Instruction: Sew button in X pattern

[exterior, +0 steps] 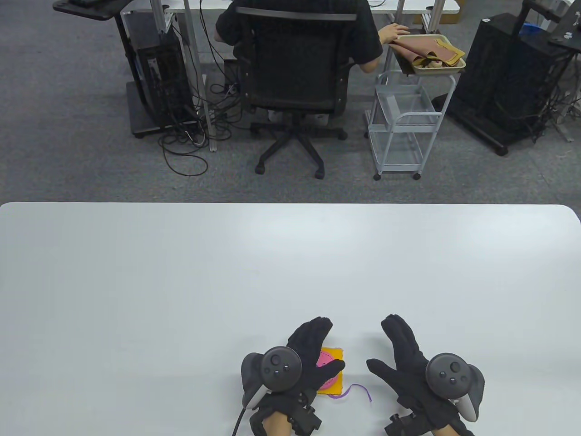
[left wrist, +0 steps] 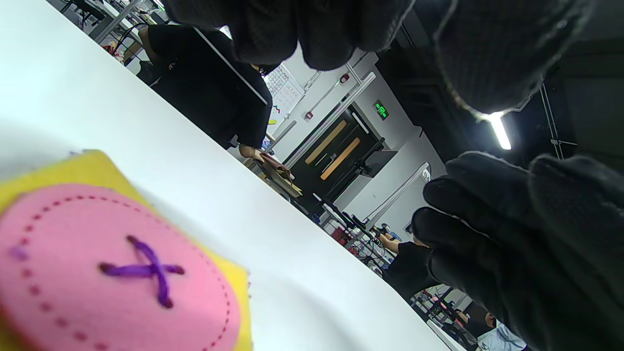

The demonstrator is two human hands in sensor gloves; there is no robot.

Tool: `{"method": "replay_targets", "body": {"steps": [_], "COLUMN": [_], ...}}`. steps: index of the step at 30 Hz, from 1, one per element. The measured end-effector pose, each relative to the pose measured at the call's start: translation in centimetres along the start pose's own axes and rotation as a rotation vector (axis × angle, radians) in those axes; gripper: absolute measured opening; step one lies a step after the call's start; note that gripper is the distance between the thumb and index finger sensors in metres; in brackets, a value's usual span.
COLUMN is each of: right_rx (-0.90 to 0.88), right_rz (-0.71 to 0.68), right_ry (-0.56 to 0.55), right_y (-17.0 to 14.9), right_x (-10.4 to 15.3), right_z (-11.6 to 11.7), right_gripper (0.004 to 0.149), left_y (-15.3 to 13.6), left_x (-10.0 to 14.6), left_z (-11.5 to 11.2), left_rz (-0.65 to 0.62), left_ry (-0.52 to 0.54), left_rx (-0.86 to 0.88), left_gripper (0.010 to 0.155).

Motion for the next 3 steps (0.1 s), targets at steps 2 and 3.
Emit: {"method": "replay_targets", "body": {"steps": [2, 3], "right_rx": [0.005, 0.007], "right_rz": [-0.001, -0.002], "right_ry": [-0.001, -0.001], "right_y": [0.02, 0.01], "right_x": [0.01, 0.02], "right_z": [0.02, 0.03], "right_gripper": [0.083, 0.083], "left_y": [0.0, 0.0], "left_x": [0.01, 0.0], "left_z": [0.02, 0.0], "left_rz": [-0.001, -0.001], "left_ry": [0.002, 0.002], "left_rx": [0.0, 0.001], "left_gripper": [0.081, 0.081]}}
Point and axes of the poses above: the tracker on the back of each hand, its own y axis roughly to the thumb side, its own x axis roughly from the fingertips to the wrist, z = x × y, the point moved 5 cm from there along -x, roughly from the wrist to the fingertips, and after that the axes turned 10 degrees about -x, right-handed, at the moved point
